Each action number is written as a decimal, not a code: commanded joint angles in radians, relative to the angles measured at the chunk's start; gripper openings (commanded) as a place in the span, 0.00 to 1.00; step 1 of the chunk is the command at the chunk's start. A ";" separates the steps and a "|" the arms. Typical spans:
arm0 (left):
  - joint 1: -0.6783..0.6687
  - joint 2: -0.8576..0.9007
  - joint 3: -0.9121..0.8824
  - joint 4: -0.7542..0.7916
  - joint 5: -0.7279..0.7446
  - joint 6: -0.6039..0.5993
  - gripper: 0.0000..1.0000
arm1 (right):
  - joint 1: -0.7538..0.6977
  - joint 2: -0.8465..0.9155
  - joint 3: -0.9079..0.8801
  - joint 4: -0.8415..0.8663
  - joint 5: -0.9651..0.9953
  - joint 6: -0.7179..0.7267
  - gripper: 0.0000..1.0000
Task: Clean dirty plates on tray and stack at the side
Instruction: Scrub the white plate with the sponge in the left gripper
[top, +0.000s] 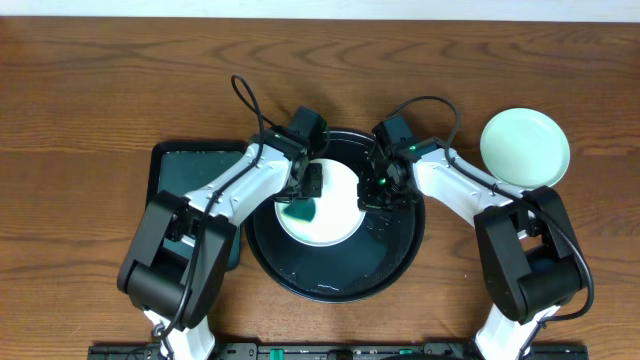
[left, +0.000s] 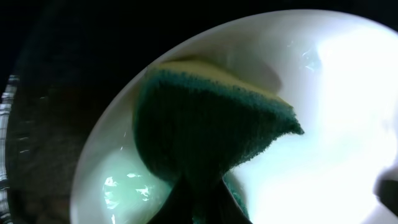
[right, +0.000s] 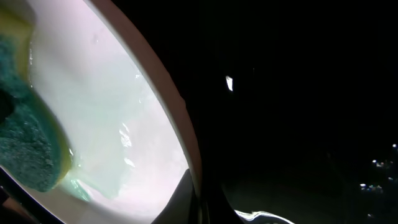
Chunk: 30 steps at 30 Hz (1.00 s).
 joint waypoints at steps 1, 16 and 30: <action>-0.009 0.070 -0.015 0.013 0.378 0.032 0.07 | 0.002 0.027 -0.016 -0.021 0.114 -0.021 0.01; -0.034 0.070 -0.015 0.054 0.565 0.035 0.07 | 0.002 0.027 -0.016 -0.020 0.114 -0.021 0.01; 0.101 0.070 -0.015 -0.177 -0.445 -0.107 0.07 | 0.002 0.027 -0.016 -0.034 0.114 -0.021 0.01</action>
